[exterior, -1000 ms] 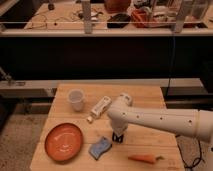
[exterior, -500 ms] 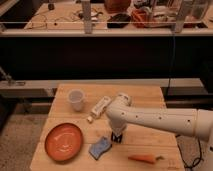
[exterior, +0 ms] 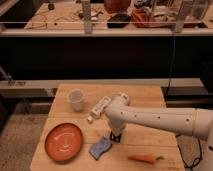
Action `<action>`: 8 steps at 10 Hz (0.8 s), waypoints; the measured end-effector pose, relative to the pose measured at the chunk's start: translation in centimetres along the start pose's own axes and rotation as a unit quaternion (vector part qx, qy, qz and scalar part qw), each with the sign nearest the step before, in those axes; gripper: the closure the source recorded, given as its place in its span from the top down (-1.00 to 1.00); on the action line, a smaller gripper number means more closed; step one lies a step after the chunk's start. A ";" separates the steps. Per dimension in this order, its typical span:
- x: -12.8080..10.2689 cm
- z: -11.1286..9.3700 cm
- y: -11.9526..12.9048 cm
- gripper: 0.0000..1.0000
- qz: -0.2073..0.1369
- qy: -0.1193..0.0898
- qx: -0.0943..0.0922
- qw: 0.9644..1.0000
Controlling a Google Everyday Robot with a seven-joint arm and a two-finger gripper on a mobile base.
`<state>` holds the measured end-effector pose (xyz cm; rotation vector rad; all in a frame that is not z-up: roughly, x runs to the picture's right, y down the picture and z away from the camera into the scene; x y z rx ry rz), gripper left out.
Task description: Push the eraser across the table
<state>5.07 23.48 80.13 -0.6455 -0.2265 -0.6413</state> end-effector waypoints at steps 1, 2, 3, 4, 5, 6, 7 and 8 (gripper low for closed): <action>0.0 0.0 -0.1 -1.00 0.000 0.000 0.001 1.000; -0.1 -0.2 -0.1 -1.00 0.000 0.000 0.001 1.000; -0.1 -0.4 -0.1 -1.00 -0.001 -0.001 0.001 1.000; -0.1 -0.4 -0.1 -1.00 -0.001 -0.001 0.001 1.000; -0.3 -0.1 -0.4 -1.00 -0.004 -0.001 0.001 1.000; -0.5 0.0 -0.7 -1.00 -0.006 0.000 0.003 1.000; -0.5 -0.2 -0.7 -1.00 -0.005 0.000 0.004 1.000; -0.5 -0.3 -0.7 -1.00 -0.005 -0.001 0.003 1.000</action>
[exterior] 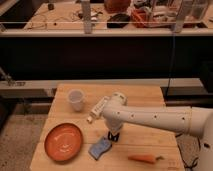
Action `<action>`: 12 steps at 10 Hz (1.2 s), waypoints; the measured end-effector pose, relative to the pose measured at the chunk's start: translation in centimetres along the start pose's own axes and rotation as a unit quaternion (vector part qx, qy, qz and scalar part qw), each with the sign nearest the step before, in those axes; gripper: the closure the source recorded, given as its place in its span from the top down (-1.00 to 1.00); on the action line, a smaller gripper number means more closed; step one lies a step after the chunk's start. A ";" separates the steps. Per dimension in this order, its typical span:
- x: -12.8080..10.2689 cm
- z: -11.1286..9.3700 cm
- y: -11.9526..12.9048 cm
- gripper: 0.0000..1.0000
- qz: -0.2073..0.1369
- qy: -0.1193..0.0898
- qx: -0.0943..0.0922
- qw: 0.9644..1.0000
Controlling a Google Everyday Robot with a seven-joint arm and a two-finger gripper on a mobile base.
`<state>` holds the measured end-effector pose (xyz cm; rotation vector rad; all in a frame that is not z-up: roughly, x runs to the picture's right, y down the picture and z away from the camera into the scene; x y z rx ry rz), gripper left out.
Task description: Push the eraser across the table
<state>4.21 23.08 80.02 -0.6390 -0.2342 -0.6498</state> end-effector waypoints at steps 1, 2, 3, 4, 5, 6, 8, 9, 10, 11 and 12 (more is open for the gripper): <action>0.0 0.0 0.0 -1.00 0.000 0.000 0.000 1.000; -0.1 0.0 -0.1 -1.00 -0.001 0.000 -0.001 1.000; -0.3 0.2 -0.5 -1.00 -0.003 0.000 0.000 1.000; -0.3 0.3 -0.7 -1.00 -0.004 0.000 0.001 1.000; -0.3 0.1 -0.7 -1.00 -0.003 0.000 0.002 1.000; -0.3 0.0 -0.7 -1.00 -0.003 0.000 0.002 1.000; -0.5 0.3 -1.1 -1.00 -0.005 -0.002 0.001 1.000; -0.5 0.3 -1.3 -1.00 -0.006 -0.002 0.003 1.000; -0.5 0.2 -1.3 -1.00 -0.007 -0.002 0.003 1.000; -0.5 0.0 -1.4 -1.00 -0.008 -0.001 0.004 1.000; -0.5 0.0 -1.4 -1.00 -0.008 -0.001 0.004 1.000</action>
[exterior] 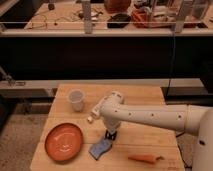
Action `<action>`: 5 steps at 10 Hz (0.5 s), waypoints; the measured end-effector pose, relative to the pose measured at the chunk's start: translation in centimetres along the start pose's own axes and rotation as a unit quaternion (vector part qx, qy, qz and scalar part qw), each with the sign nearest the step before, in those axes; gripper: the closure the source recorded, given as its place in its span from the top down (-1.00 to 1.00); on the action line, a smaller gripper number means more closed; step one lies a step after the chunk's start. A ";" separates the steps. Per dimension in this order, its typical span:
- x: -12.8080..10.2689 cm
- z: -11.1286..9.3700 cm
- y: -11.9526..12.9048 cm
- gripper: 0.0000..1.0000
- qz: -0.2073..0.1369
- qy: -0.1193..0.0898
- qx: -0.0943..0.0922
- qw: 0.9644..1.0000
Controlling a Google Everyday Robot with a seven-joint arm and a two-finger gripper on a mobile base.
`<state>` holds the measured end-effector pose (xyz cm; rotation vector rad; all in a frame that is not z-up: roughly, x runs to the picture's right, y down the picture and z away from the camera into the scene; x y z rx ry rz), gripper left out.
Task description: Push the eraser across the table
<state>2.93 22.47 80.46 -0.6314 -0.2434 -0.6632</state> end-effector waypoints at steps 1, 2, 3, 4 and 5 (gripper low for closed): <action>-0.1 0.2 -0.1 -1.00 0.000 -0.002 -0.001 1.000; -0.2 0.6 -0.7 -1.00 -0.001 -0.003 0.001 1.000; -0.1 0.4 -0.6 -1.00 0.000 -0.003 0.002 1.000; -0.2 0.3 -0.7 -1.00 -0.002 -0.003 0.002 1.000; -0.2 0.1 -0.7 -1.00 -0.003 -0.002 0.002 1.000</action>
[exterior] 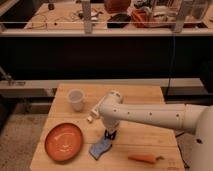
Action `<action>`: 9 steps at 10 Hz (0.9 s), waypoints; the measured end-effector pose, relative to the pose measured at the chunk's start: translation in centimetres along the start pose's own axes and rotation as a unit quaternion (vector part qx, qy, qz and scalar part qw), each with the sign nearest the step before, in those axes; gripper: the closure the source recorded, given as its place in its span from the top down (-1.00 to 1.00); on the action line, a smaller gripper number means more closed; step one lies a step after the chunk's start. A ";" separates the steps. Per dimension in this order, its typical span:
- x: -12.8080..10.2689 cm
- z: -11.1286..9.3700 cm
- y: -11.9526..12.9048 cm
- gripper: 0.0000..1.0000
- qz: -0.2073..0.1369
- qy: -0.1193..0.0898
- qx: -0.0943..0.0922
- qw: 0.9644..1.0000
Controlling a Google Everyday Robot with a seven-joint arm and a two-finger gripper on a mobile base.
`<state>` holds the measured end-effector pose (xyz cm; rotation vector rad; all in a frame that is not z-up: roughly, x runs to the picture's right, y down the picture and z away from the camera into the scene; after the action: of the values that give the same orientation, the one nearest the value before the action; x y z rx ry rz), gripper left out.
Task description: Push the eraser across the table
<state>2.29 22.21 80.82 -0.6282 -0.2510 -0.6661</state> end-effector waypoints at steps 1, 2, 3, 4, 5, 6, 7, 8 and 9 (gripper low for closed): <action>0.0 0.0 0.0 -1.00 0.001 0.000 0.000 1.000; 0.0 0.3 -0.3 -1.00 0.001 -0.002 0.000 1.000; 0.0 0.5 -0.6 -1.00 0.001 -0.002 0.002 1.000; 0.0 0.2 -0.5 -1.00 0.000 -0.002 0.001 1.000; -0.1 0.1 -0.6 -1.00 -0.001 -0.001 0.001 1.000; -0.1 0.0 -0.6 -1.00 0.000 -0.001 0.001 1.000; -0.1 0.2 -0.6 -1.00 0.000 -0.002 0.001 1.000; -0.1 0.4 -0.9 -1.00 0.000 -0.003 0.003 1.000; -0.1 0.2 -0.9 -1.00 0.000 -0.003 0.003 1.000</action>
<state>1.62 21.82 81.40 -0.6244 -0.2586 -0.6641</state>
